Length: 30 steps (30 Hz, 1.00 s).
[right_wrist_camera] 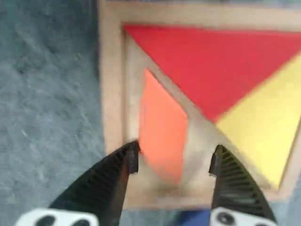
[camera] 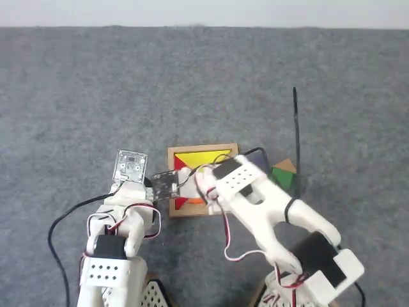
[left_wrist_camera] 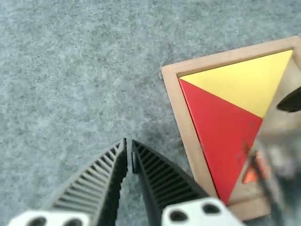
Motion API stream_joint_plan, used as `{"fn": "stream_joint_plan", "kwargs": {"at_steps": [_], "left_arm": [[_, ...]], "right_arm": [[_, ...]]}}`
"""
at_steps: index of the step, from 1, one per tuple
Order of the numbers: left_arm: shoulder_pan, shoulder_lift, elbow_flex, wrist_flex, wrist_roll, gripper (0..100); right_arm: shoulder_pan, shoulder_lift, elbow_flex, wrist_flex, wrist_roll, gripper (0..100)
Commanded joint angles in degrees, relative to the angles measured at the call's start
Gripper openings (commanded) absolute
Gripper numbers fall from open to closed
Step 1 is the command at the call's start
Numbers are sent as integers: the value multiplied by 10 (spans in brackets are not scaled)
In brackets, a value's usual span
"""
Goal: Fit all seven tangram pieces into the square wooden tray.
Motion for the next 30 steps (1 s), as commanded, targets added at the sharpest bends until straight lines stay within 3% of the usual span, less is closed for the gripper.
{"fn": "stream_joint_plan", "kwargs": {"at_steps": [1,5,11,26,30], "left_arm": [[-1,-8,-6,0,2,14],[-1,-8,-6,0,2,14],[-1,-8,-6,0,2,14],[-1,-8,-6,0,2,14],[-1,-8,-6,0,2,14]], "right_arm": [[56,-29,0,3,-4,228],[95,-29,-4,0,-4,228],[82,-29,-4,-1,-40,227],[80,-23,-2,-36,-41,225],[80,-17,0,-55,-40,165]]}}
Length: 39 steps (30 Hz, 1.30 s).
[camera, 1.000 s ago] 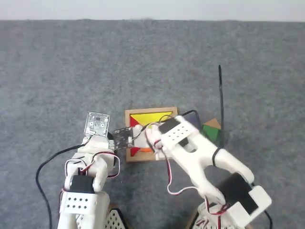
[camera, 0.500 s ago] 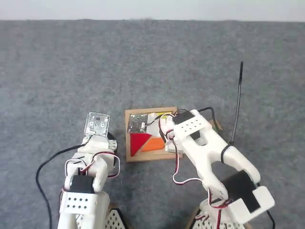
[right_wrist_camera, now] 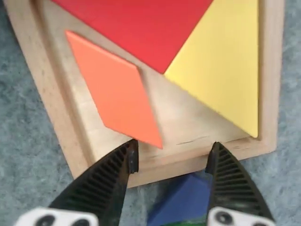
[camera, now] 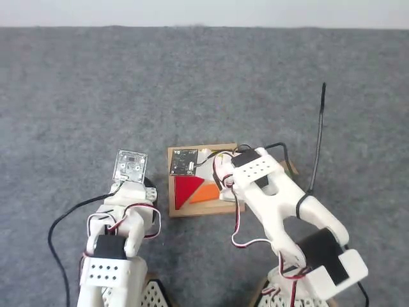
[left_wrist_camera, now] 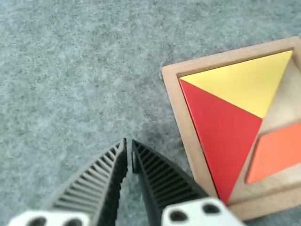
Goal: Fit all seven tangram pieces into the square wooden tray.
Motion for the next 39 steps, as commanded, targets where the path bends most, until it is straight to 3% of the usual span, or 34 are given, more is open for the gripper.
{"fn": "stream_joint_plan", "kwargs": {"at_steps": [1,8,22,39], "left_arm": [[-1,-8,-6,0,2,14],[-1,-8,-6,0,2,14],[-1,-8,-6,0,2,14],[-1,-8,-6,0,2,14]], "right_arm": [[-4,-11,-5,-19,-2,143],[-29,14,-4,-25,-2,63],[-119,15,-4,-5,-37,64],[-29,-22,-6,29,-35,66]]}}
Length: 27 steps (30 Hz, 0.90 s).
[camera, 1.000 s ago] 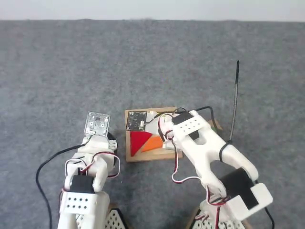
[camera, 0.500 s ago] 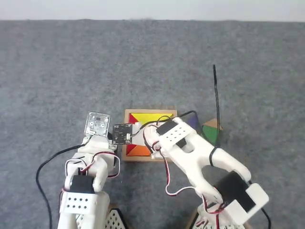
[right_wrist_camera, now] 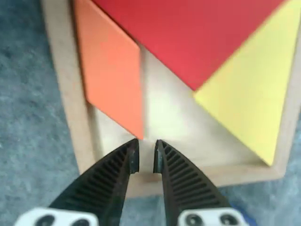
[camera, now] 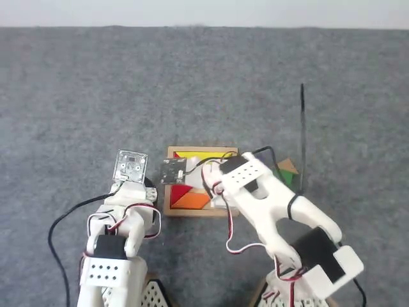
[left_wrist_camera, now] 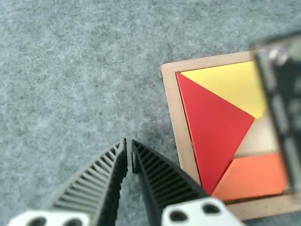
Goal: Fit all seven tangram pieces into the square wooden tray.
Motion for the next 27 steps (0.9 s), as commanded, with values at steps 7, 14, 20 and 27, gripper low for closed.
{"fn": "stream_joint_plan", "kwargs": {"at_steps": [7,14,20,27], "left_arm": [[-2,-8,-6,0,2,14],[-2,-8,-6,0,2,14],[-2,-8,-6,0,2,14],[-2,-8,-6,0,2,14]], "right_arm": [[73,-151,-5,73,-15,65],[196,-211,-2,76,-150,66],[246,-161,-3,82,-284,66],[255,-108,-6,36,-467,62]]}}
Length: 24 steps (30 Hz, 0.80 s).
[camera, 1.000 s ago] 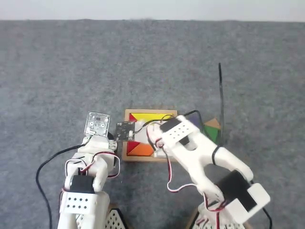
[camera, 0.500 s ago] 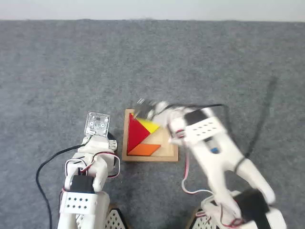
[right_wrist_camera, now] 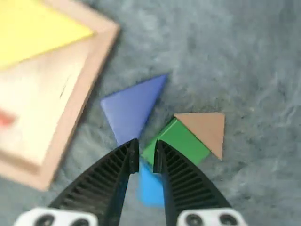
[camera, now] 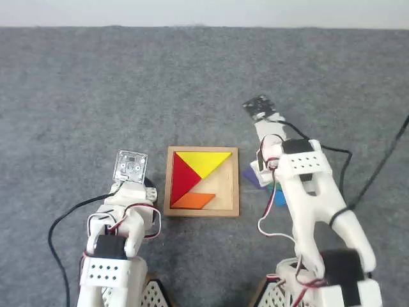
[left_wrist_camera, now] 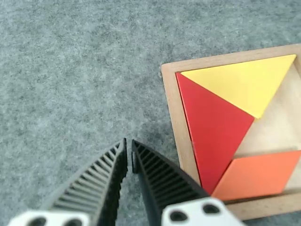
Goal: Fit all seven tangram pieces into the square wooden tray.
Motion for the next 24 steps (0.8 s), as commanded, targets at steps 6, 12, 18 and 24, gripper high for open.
{"fn": "stream_joint_plan", "kwargs": {"at_steps": [6,12,18,24], "left_arm": [[-2,-8,-6,0,2,14],[-2,-8,-6,0,2,14],[-2,-8,-6,0,2,14],[-2,-8,-6,0,2,14]], "right_arm": [[99,6,-7,-52,-86,66],[111,8,-12,-65,-83,67],[113,9,-12,-62,-141,113],[111,9,-10,-61,-193,158]]}}
